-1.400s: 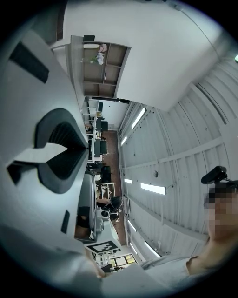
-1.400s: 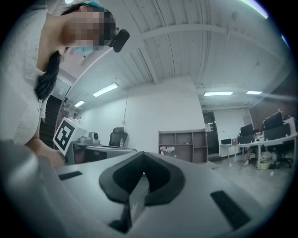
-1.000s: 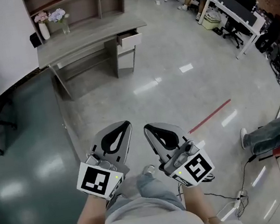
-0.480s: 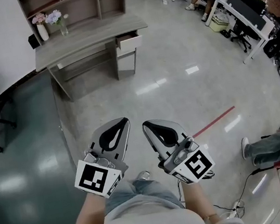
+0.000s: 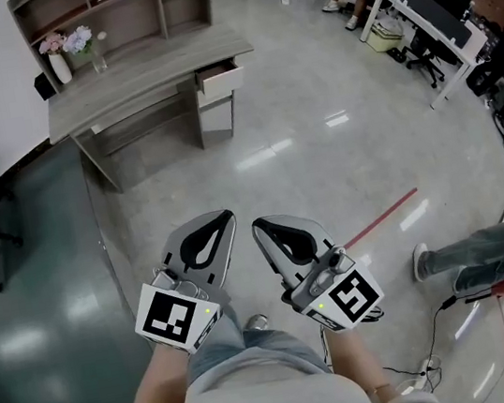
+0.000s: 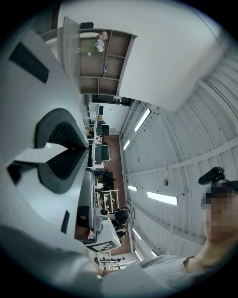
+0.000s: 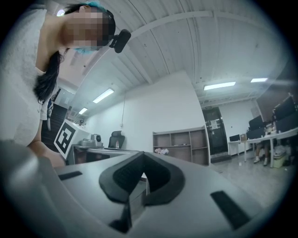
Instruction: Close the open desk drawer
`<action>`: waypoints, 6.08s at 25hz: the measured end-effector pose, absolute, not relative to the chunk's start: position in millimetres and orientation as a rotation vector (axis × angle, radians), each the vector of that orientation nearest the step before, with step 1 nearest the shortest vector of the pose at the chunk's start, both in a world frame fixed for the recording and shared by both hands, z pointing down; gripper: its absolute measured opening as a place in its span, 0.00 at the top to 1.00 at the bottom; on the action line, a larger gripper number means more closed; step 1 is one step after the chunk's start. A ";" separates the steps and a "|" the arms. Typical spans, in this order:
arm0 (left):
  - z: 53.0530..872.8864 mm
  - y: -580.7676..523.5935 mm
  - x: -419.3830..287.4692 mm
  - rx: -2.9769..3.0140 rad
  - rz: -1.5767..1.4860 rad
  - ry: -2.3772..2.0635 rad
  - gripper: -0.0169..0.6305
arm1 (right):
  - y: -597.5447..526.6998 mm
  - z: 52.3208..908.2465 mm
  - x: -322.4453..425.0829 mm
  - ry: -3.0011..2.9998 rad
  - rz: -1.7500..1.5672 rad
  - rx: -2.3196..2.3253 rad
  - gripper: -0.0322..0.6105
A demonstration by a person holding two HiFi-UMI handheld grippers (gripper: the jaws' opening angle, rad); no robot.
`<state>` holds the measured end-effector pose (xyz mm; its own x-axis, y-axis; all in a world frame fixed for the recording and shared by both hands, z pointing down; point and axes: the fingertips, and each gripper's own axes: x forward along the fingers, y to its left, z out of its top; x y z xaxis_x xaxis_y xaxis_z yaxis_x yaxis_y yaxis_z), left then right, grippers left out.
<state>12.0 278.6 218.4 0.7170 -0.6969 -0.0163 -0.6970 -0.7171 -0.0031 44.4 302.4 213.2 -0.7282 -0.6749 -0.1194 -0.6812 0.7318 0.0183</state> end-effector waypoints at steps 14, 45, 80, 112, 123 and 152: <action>211.7 140.9 -10.2 -2.957 0.014 1.038 0.96 | 162.2 207.3 18.4 2.773 0.094 -1.237 0.94; 223.8 -49.2 -36.6 -2.921 0.017 1.017 0.96 | -29.6 219.3 -0.4 2.781 0.088 -1.294 0.94; 248.8 -186.0 69.1 -2.899 -0.002 1.165 0.96 | -195.1 249.2 107.1 2.906 0.025 -1.022 0.94; 369.5 -356.9 77.6 -2.951 0.019 1.116 0.96 | -393.4 407.2 110.6 2.937 -0.033 -1.084 0.94; 451.1 -371.7 79.6 -2.947 0.024 1.084 0.96 | -426.0 513.0 105.9 2.940 -0.038 -1.129 0.94; 510.9 -400.0 43.0 -2.946 0.066 1.162 0.96 | -503.0 633.4 80.1 2.925 -0.158 -1.271 0.94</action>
